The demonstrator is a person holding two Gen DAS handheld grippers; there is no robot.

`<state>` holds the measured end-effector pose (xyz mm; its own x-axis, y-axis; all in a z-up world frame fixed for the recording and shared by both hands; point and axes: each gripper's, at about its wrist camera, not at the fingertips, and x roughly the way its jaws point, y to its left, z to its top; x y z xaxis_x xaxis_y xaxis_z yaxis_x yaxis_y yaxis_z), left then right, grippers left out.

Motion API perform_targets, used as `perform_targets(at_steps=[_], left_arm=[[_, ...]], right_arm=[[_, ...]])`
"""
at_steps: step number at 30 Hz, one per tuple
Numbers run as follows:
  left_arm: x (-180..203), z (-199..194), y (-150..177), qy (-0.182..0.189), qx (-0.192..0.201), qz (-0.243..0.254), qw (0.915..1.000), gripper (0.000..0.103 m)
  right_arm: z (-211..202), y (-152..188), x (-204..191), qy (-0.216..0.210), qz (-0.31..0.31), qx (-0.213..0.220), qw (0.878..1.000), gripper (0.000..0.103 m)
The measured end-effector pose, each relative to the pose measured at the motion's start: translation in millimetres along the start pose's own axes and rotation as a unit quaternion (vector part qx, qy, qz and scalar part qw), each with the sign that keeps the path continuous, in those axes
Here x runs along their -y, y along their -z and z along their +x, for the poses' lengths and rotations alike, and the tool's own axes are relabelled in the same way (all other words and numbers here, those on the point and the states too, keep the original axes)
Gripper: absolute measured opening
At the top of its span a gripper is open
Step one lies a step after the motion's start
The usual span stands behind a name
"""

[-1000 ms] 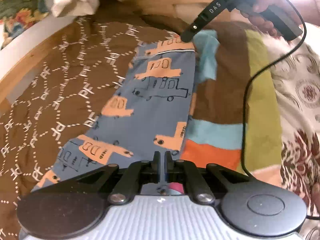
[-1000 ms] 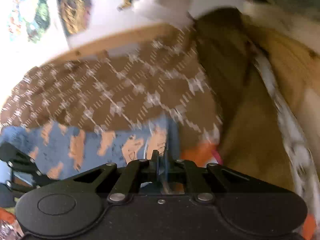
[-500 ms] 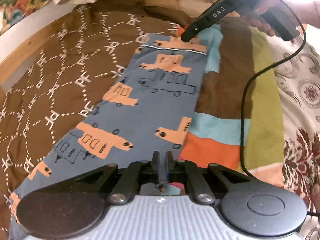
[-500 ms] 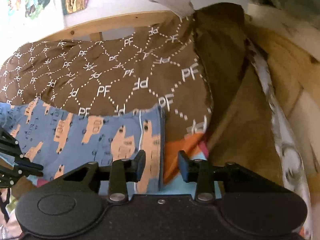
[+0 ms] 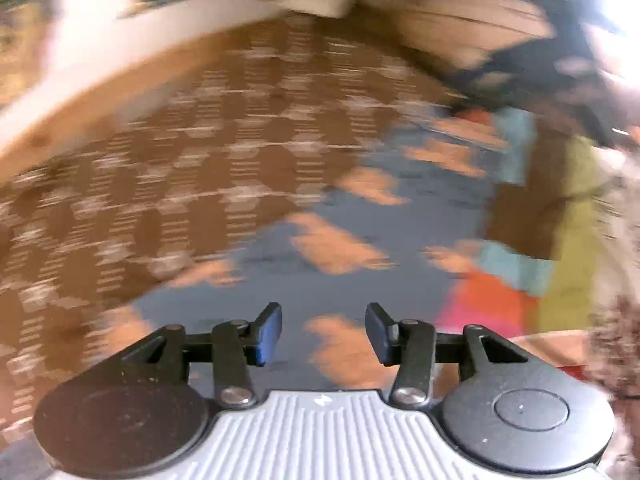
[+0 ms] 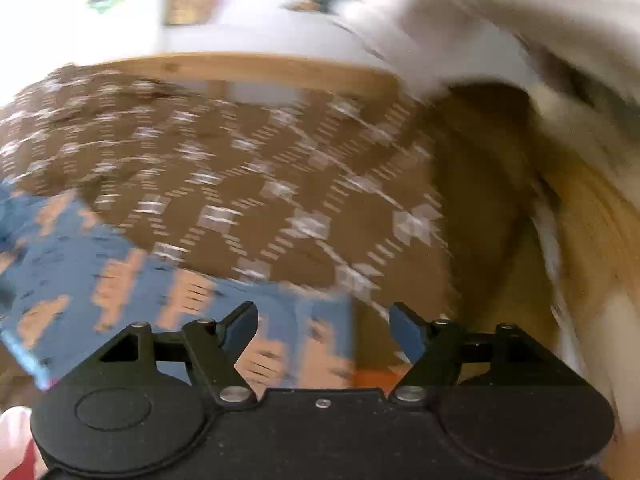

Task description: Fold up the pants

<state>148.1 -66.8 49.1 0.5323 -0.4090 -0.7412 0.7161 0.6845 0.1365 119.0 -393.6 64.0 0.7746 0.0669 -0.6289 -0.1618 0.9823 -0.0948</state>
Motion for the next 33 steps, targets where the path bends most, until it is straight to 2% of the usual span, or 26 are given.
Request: perform_targets(at_steps=[3,5,7,10,12,13,14,17,19,22,24,26,28,30,31,32,33], left_arm=[[-50,-3,3,-0.074,-0.016,-0.033,0.9966,0.054],[-84,6,2,-0.099,-0.04,-0.053,0.9928,0.054],[-113,18,0,-0.096,-0.06,-0.079,0.9904,0.053],[-143,40,-5,-0.063,-0.084,-0.106,0.9887,0.053],[-148,56,-9,-0.033,-0.105,-0.109,0.9879,0.053],[-151,63,-10,-0.025,-0.114,-0.112,0.9869,0.045],[-152,68,-11,-0.023,-0.119,-0.114,0.9861,0.031],[-158,78,-17,-0.039,-0.129,-0.133,0.9819,0.009],[-159,78,-20,-0.051,-0.126,-0.137,0.9812,0.001],[-155,75,-21,-0.083,-0.111,-0.138,0.9807,0.0],[-147,80,-20,-0.101,-0.118,-0.121,0.9805,0.0],[-141,89,-17,-0.136,-0.129,-0.103,0.9768,0.0],[-142,95,-14,-0.145,-0.135,-0.113,0.9737,0.0],[-141,88,-17,-0.146,-0.124,-0.125,0.9735,0.0],[-139,81,-18,-0.15,-0.112,-0.124,0.9744,0.003],[-135,74,-19,-0.159,-0.102,-0.121,0.9744,0.011],[-130,66,-20,-0.171,-0.09,-0.117,0.9742,0.018]], right_arm=[[6,-13,-27,-0.075,-0.032,0.009,0.997,0.078],[18,-24,-49,-0.124,-0.049,0.011,0.991,0.078],[32,-32,-70,-0.163,-0.063,0.009,0.985,0.078],[55,-40,-105,-0.212,-0.088,0.0,0.973,0.072],[67,-43,-121,-0.232,-0.092,-0.009,0.968,0.07],[71,-43,-124,-0.241,-0.091,-0.011,0.966,0.067],[76,-43,-130,-0.248,-0.091,-0.013,0.965,0.065],[87,-41,-139,-0.251,-0.091,-0.023,0.963,0.058],[91,-39,-140,-0.251,-0.089,-0.027,0.963,0.053],[101,-34,-143,-0.227,-0.106,-0.038,0.967,0.045],[111,-30,-144,-0.2,-0.111,-0.053,0.972,0.043],[123,-27,-140,-0.177,-0.097,-0.066,0.977,0.042],[129,-25,-132,-0.168,-0.073,-0.064,0.981,0.039],[125,-25,-128,-0.167,-0.051,-0.061,0.983,0.041],[117,-25,-126,-0.16,-0.045,-0.055,0.985,0.048],[105,-23,-124,-0.15,-0.046,-0.042,0.987,0.059],[90,-19,-122,-0.139,-0.048,-0.024,0.989,0.066]])
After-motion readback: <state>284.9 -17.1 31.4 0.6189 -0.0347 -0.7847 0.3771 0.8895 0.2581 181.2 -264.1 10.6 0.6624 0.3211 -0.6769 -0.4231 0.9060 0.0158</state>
